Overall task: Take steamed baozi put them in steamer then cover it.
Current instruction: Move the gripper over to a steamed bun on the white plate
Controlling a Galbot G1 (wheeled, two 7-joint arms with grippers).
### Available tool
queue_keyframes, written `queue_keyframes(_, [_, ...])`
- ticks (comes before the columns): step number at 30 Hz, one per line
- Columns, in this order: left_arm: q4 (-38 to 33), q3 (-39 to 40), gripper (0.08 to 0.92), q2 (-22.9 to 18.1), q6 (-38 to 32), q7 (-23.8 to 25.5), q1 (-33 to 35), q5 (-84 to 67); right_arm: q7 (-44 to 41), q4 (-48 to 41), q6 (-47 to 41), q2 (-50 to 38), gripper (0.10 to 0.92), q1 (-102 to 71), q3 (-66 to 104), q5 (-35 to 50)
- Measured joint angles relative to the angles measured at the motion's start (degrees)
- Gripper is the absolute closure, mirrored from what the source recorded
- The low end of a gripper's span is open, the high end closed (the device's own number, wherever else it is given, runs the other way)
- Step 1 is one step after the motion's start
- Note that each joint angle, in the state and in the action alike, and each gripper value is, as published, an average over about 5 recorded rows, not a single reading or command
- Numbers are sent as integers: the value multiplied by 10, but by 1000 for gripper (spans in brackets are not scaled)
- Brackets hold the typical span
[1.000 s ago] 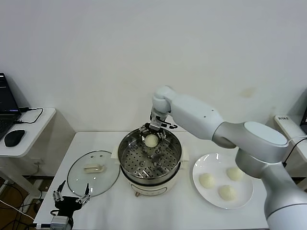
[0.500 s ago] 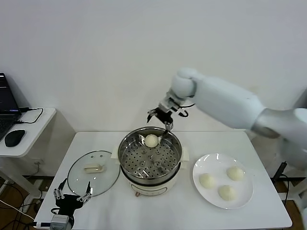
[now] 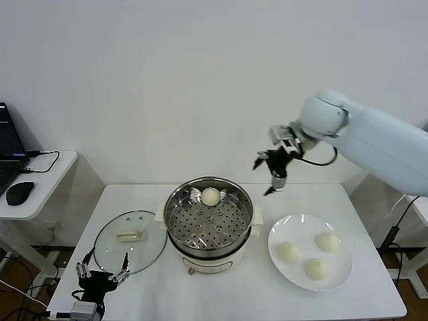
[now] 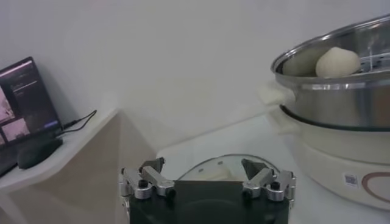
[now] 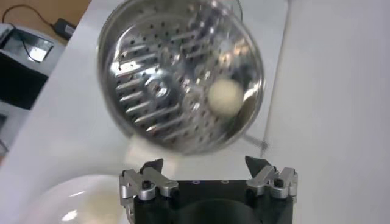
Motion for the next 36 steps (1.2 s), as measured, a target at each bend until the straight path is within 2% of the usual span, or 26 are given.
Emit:
queue_keyframes(14, [1,-1,177,-3,1,5,6,0,8,25,-50,-51,203,-151,66,-88])
queue_keyframes(36, [37,2,177,-1,1,10,-11,3,50,-17,-58,-24,203,-304,118,-158])
